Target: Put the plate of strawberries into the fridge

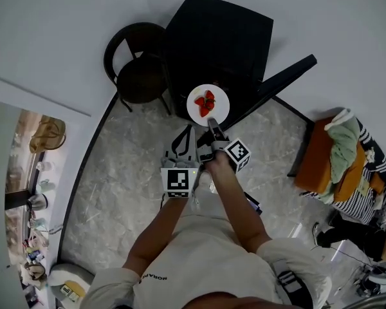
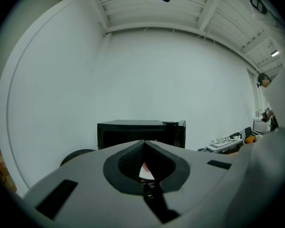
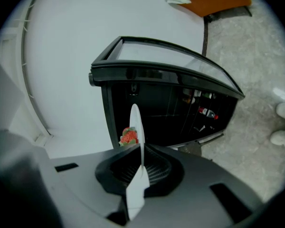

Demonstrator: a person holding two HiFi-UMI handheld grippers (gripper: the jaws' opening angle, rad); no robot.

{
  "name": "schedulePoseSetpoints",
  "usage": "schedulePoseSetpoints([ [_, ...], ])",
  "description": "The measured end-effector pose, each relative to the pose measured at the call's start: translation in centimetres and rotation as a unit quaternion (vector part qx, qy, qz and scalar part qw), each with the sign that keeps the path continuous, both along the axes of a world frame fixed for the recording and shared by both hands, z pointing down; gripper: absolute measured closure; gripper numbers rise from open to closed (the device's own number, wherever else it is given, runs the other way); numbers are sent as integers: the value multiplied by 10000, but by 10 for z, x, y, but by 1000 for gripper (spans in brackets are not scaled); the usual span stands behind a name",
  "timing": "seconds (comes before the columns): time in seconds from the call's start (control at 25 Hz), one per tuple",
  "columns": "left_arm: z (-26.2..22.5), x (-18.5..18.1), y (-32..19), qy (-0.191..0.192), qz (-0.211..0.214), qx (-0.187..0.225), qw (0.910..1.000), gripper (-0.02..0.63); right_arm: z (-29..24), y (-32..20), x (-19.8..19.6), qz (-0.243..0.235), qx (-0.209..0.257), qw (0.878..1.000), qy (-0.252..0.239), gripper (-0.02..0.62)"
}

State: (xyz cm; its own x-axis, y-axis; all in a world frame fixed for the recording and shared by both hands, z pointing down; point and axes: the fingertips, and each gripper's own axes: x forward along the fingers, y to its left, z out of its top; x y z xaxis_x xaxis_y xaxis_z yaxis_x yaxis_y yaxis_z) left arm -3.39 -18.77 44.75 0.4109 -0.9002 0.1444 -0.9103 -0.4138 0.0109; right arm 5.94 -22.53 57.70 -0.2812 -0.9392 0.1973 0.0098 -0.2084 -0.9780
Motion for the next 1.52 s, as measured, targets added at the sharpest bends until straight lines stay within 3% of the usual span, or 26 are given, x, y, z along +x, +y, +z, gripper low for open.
schedulePoseSetpoints([
  [0.48,29,-1,-30,96,-125,23,9999,606,46,-34,5,54,4,9998,183,575],
  [1.52,76,6,-26,113,-243,-80,9996,606,152,-77,1,244,-289,9992,137,575],
])
